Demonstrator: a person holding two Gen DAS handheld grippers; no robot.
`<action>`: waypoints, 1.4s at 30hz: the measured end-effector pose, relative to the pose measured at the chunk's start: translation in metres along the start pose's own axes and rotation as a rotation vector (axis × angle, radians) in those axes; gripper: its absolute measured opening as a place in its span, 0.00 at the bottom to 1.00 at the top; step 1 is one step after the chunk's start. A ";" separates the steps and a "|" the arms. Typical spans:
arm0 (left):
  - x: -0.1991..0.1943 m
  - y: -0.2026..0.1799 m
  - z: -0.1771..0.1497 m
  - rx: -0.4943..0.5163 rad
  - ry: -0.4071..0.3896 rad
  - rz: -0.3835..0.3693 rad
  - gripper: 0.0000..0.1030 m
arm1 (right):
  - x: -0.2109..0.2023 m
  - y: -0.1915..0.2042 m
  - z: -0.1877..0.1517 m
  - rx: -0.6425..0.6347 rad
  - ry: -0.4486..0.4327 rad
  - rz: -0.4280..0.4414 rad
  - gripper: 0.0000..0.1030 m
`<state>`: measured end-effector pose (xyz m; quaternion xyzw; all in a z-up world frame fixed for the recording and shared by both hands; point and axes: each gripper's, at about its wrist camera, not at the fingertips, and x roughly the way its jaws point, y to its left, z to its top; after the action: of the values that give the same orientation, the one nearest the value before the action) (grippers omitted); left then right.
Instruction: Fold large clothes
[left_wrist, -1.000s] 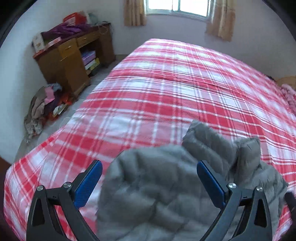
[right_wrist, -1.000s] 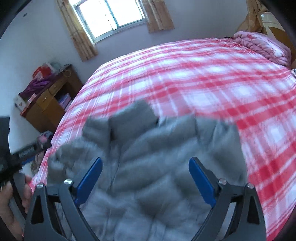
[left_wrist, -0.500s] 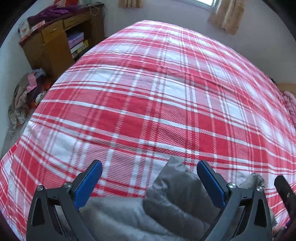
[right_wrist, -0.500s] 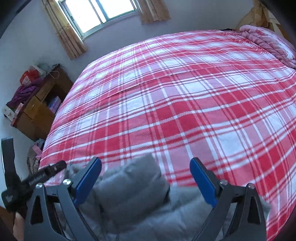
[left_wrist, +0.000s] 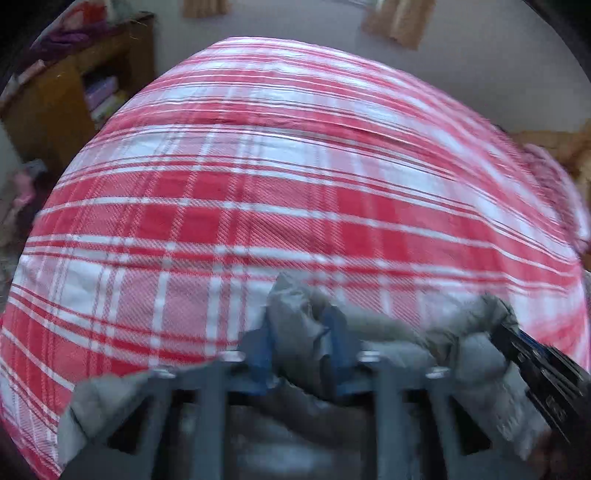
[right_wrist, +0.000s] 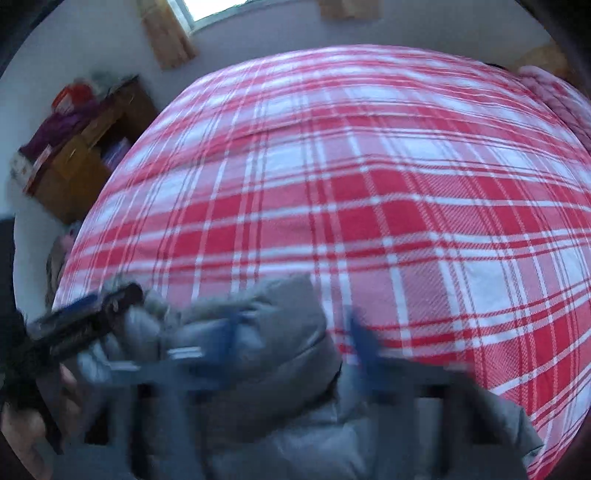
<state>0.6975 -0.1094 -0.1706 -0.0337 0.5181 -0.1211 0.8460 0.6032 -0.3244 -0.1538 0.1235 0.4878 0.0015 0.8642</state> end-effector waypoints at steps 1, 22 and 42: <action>-0.017 0.002 -0.005 0.016 -0.047 0.005 0.15 | -0.008 0.000 -0.005 -0.021 -0.010 -0.001 0.17; -0.056 0.028 -0.150 0.247 -0.238 0.148 0.04 | -0.077 -0.029 -0.124 -0.160 -0.137 -0.031 0.05; -0.173 0.038 -0.142 0.207 -0.526 0.270 0.99 | -0.145 -0.059 -0.131 -0.134 -0.165 -0.119 0.55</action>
<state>0.5031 -0.0209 -0.0925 0.0915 0.2662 -0.0466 0.9584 0.4104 -0.3716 -0.1090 0.0359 0.4202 -0.0274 0.9063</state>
